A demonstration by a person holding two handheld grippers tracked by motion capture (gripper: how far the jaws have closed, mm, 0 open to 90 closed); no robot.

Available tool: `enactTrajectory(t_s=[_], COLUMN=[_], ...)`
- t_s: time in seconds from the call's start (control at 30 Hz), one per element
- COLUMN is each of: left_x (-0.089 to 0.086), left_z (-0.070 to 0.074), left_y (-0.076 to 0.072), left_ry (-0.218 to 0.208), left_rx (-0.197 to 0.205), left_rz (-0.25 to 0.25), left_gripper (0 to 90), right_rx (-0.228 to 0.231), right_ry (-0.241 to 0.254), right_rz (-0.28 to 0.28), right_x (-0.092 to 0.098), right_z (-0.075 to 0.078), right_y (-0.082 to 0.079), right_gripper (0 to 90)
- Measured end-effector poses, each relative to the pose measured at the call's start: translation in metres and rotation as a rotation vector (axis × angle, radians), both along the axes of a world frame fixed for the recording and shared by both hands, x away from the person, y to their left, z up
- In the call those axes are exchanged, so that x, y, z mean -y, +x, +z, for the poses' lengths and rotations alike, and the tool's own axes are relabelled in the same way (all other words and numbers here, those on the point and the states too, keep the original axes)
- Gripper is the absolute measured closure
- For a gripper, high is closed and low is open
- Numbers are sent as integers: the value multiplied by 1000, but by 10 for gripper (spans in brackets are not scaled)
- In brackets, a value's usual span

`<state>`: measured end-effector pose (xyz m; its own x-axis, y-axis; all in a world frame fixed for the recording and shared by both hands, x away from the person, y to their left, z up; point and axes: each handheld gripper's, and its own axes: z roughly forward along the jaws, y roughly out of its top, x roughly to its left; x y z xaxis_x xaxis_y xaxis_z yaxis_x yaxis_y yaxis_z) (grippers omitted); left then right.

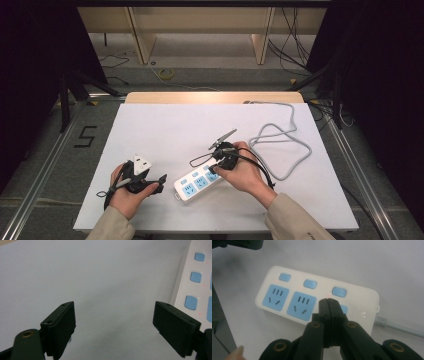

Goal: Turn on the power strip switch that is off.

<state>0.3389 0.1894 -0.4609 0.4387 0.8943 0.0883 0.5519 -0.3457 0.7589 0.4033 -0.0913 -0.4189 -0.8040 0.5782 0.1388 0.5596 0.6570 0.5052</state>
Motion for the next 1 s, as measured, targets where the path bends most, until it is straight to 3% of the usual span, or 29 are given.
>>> enactTrajectory(t_s=[0.53,1.0], left_x=[0,0], left_z=[0,0], left_y=[0,0], left_ry=[3,-7], left_rx=[-2,-2], left_rz=[-2,3], left_gripper=[182,182], right_rx=[18,38], right_ry=[22,65], right_rz=[-48,-84], right_x=[35,61], right_z=[3,1], right_y=[-2,-5], right_gripper=[898,808])
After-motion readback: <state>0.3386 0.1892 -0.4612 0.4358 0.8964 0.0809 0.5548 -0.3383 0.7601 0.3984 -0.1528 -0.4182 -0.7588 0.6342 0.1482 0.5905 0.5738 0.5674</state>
